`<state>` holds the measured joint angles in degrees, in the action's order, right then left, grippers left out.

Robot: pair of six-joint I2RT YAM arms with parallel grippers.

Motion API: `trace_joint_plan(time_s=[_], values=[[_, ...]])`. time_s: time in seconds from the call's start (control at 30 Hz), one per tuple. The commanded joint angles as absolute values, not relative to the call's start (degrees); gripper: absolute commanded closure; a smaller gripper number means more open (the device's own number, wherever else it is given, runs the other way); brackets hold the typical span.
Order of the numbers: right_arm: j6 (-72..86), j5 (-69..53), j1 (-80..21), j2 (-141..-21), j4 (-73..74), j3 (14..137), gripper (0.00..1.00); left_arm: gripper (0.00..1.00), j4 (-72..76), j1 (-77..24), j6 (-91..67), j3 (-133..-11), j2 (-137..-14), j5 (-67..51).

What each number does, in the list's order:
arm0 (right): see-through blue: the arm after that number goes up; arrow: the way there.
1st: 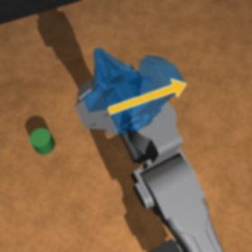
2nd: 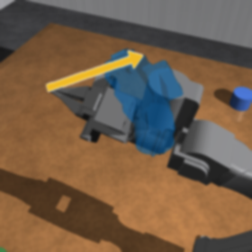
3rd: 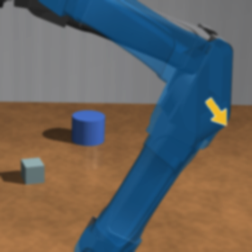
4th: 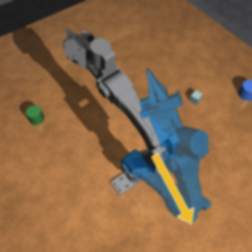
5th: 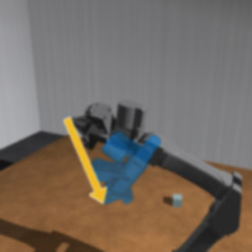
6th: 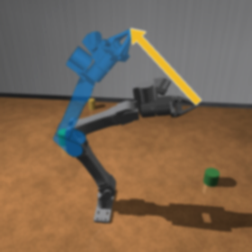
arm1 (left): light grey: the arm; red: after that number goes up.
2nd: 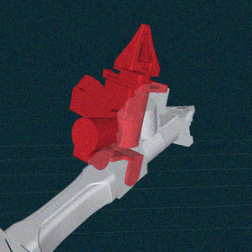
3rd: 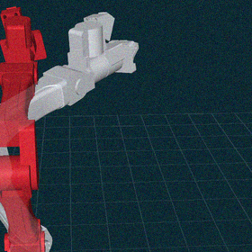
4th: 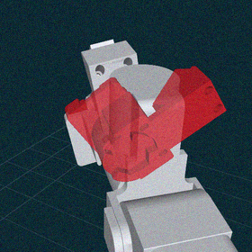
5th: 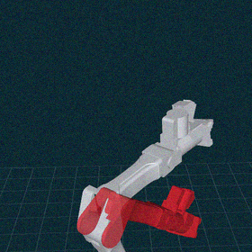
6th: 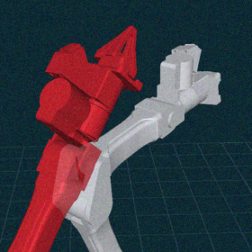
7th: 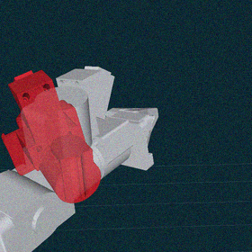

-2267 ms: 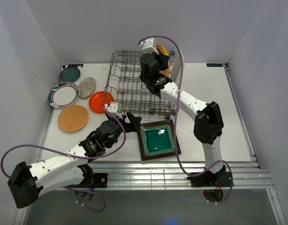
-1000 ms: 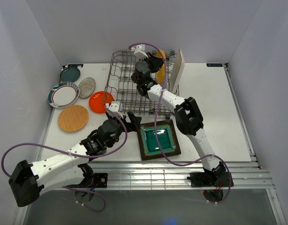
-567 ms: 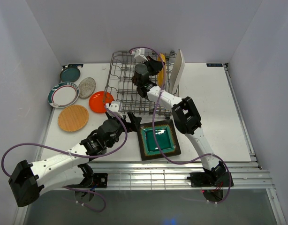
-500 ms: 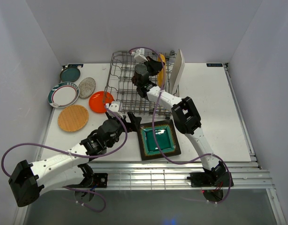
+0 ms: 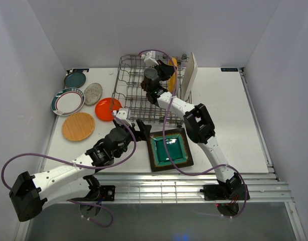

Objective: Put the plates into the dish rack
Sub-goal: Insert the plate into the dish rack.

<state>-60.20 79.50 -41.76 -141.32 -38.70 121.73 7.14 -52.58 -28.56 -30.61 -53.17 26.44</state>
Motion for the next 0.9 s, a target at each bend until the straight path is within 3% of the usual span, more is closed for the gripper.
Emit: trace_joint_plan(time_s=[0.0,0.87], values=[[-58.4,79.9,-41.6,-140.9,-43.4,125.5,0.92,0.02,6.6,-52.3,-28.8,-32.6,-52.9,26.3],[-63.5,82.7,-43.2,-143.4,-47.5,125.2,0.92,0.02,6.7,-52.4,-28.8,-32.7,-53.2,26.2]])
